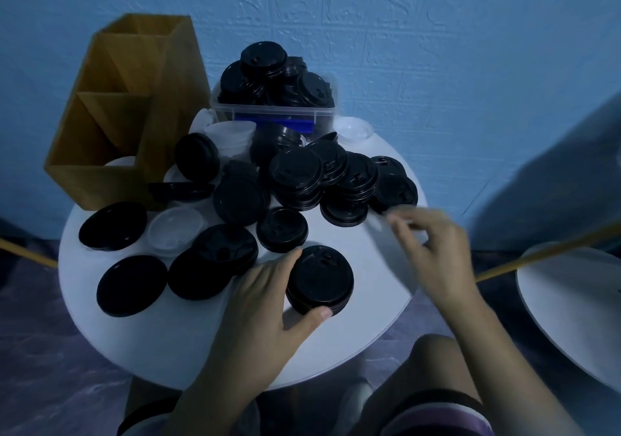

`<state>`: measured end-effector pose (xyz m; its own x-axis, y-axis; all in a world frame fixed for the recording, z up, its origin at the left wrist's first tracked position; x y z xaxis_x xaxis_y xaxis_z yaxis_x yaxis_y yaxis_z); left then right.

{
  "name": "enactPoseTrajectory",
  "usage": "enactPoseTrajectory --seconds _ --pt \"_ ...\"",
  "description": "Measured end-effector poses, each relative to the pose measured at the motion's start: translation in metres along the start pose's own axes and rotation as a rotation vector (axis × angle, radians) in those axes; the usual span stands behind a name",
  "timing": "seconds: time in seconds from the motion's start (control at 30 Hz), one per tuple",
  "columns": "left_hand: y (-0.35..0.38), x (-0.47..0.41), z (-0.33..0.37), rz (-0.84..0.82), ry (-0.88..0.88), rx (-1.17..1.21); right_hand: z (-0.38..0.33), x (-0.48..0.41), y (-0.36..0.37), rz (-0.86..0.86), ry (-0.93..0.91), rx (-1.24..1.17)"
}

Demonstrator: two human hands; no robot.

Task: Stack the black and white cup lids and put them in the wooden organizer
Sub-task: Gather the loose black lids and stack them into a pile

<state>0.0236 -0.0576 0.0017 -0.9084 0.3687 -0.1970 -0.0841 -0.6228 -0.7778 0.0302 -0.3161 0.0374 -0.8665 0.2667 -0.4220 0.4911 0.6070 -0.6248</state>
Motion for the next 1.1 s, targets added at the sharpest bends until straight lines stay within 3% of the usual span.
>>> enactPoseTrajectory --seconds 0.1,0.33,0.53,0.8,0.97,1.1 --pt "0.001 0.000 -0.001 -0.008 0.015 -0.023 0.023 -0.036 -0.003 0.047 -0.045 0.267" --pt "0.002 -0.003 -0.001 -0.007 0.013 -0.024 0.050 -0.085 0.025 -0.285 0.072 0.259" --pt "0.002 -0.004 0.000 -0.015 0.013 -0.029 0.038 -0.053 0.022 -0.292 0.117 0.316" --pt "-0.004 0.007 -0.004 -0.026 0.042 0.008 0.009 0.000 0.031 -0.275 0.059 0.255" --pt "-0.006 0.007 -0.003 -0.015 0.056 0.018 0.004 0.005 0.018 -0.223 0.052 0.078" --pt "-0.006 0.008 -0.001 -0.036 0.058 0.044 0.008 0.022 0.003 -0.291 0.031 0.039"
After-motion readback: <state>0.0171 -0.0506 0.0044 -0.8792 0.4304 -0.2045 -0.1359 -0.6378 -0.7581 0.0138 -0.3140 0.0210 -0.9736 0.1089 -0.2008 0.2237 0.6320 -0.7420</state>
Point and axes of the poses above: each hand's wrist, its own x-axis away from the middle knuckle, its own y-axis out of the palm, z = x × y, the point moved 4 cm from there along -x, towards the middle knuckle, and after that the axes turned 2 degrees about x, right-handed, at the moved point
